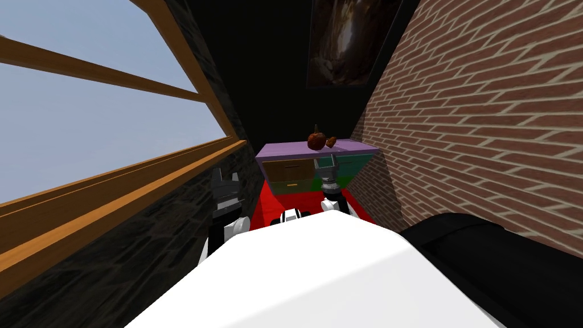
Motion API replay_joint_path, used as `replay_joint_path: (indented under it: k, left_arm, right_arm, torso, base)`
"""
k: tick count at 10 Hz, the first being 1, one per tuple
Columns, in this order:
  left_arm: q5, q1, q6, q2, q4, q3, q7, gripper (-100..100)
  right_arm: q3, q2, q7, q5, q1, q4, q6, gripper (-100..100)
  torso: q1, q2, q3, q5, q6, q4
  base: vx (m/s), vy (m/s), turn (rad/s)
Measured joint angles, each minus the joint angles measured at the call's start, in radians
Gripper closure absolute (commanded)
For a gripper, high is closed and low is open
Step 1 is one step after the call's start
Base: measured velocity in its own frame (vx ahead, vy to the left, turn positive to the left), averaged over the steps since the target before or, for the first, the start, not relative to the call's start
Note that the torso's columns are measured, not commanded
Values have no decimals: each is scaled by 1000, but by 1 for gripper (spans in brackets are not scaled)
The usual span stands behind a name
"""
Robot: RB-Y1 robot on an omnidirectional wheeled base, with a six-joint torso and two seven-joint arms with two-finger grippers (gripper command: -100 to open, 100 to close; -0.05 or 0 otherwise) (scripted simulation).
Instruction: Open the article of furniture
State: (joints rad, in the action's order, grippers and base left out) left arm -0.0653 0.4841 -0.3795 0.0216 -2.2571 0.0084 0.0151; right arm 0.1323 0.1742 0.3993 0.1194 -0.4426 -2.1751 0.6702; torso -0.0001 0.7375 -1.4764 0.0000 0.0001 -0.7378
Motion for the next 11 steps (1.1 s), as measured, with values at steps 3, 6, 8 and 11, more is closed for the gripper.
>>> replay_joint_path:
  k: [3, 6, 8, 11]
  left_arm:
    - [0, 0, 0, 0, 0, 0, 0, 0]
    - [0, 0, 0, 0, 0, 0, 0, 0]
    - [0, 0, 0, 0, 0, 0, 0, 0]
    - [0, 0, 0, 0, 0, 0, 0, 0]
  right_arm:
    - [43, 26, 82, 53, 4, 39, 39, -100]
    - [78, 48, 169, 103, 5, 68, 72, -100]
    - [97, 60, 219, 129, 7, 87, 91, -100]
    - [124, 77, 294, 170, 11, 113, 118, -100]
  torso:
    - [0, 0, 0, 0, 0, 0]
    - [0, 1, 0, 0, 0, 0]
    - [0, 1, 1, 0, 0, 0]
    - [0, 0, 0, 0, 0, 0]
  base:
    - [73, 27, 7]
    - [62, 27, 5]
    - [63, 31, 9]
    - [55, 17, 8]
